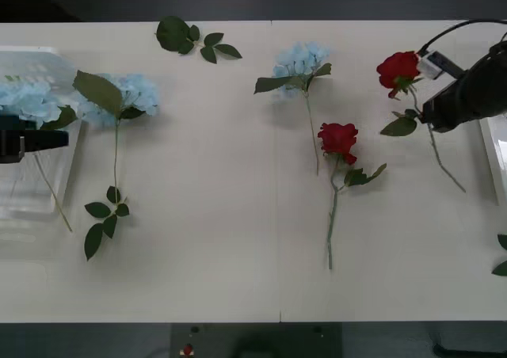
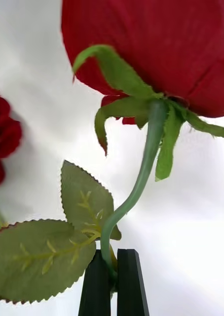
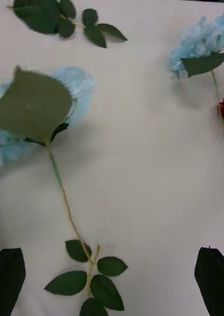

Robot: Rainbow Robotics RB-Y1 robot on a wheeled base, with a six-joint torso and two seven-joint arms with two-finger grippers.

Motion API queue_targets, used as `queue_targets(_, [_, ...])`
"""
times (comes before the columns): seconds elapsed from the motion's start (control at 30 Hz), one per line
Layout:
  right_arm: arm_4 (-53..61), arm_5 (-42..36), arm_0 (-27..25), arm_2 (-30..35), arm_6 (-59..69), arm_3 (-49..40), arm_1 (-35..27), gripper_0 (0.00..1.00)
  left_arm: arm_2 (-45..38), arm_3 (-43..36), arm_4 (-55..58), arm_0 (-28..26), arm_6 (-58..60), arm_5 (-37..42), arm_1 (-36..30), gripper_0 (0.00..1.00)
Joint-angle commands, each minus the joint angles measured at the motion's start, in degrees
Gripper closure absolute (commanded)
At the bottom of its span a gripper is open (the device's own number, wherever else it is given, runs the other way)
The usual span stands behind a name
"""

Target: Put the red flowers into the right box and the blue flowers into the left box

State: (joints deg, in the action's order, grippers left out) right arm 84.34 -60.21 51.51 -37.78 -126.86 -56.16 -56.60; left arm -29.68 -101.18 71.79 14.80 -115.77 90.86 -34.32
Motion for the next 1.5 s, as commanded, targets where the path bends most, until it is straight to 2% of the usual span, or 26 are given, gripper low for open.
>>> queue_targets(0.03, [3.82,-0.26,2.54,1.04,2.4,0.53,-9.58,1.0,6.48,-1.82,0.72,5.06,5.55,-1.65,-1.54,0.0])
queue_targets(0.23, [7.16,-0.17,2.54,1.13,1.88,9.14,-15.91,1.0,17.47,-1.82,-2.1,6.47,10.38,-12.72,-1.54,0.0])
queue_targets(0.4, [6.54,1.06,2.54,1.13,1.44,16.97,-16.88,1.0,25.55,-1.74,-5.35,6.38,11.44,-21.51,-1.45,0.0])
queue_targets(0.57, [5.66,6.07,2.45,1.13,1.0,23.29,-14.68,1.0,32.67,-0.68,-6.75,6.38,11.88,-28.28,-1.45,0.0])
queue_targets(0.7, [1.79,13.28,2.45,1.22,0.82,27.6,-11.25,1.0,38.12,-0.5,-6.58,6.38,11.53,-34.87,-1.45,0.0])
queue_targets(0.93, [-4.71,22.07,2.37,1.22,1.17,33.93,-5.8,1.0,41.2,0.73,-5.0,6.29,7.84,-41.38,-1.63,0.0])
queue_targets(1.07, [-5.68,25.58,2.45,1.22,0.91,37.18,-3.69,1.0,41.2,3.54,3.79,6.2,0.72,-42.87,-2.77,0.0])
queue_targets(1.2, [-6.29,25.76,2.37,1.22,0.65,37.8,-3.52,1.0,41.2,6.17,13.02,6.2,-6.49,-43.57,-5.14,0.0])
queue_targets(1.23, [-6.64,25.76,2.37,1.22,0.38,37.8,-3.52,0.78,41.2,7.05,16.98,6.29,-9.65,-43.57,-6.11,0.0])
queue_targets(1.27, [-6.82,25.76,2.45,1.22,0.21,37.8,-3.52,0.65,41.2,7.32,18.47,6.29,-10.88,-43.57,-6.55,0.0])
queue_targets(1.33, [-7.08,25.76,2.45,1.22,-0.32,37.88,-3.52,0.32,41.2,7.84,22.95,6.2,-13.87,-43.57,-7.96,0.0])
queue_targets(1.37, [-7.17,25.76,2.45,1.22,-0.58,37.8,-3.61,0.2,41.2,8.02,24.97,6.2,-15.1,-43.4,-8.57,0.0])
queue_targets(1.43, [-7.17,25.67,2.45,1.22,-1.2,37.62,-3.61,0.1,41.2,8.46,28.49,6.2,-16.77,-43.31,-9.36,0.0])
queue_targets(1.5, [-7.17,24.62,2.37,1.57,-1.64,37.18,-3.78,0.07,41.2,8.55,30.6,6.2,-17.39,-43.31,-9.71,0.0])
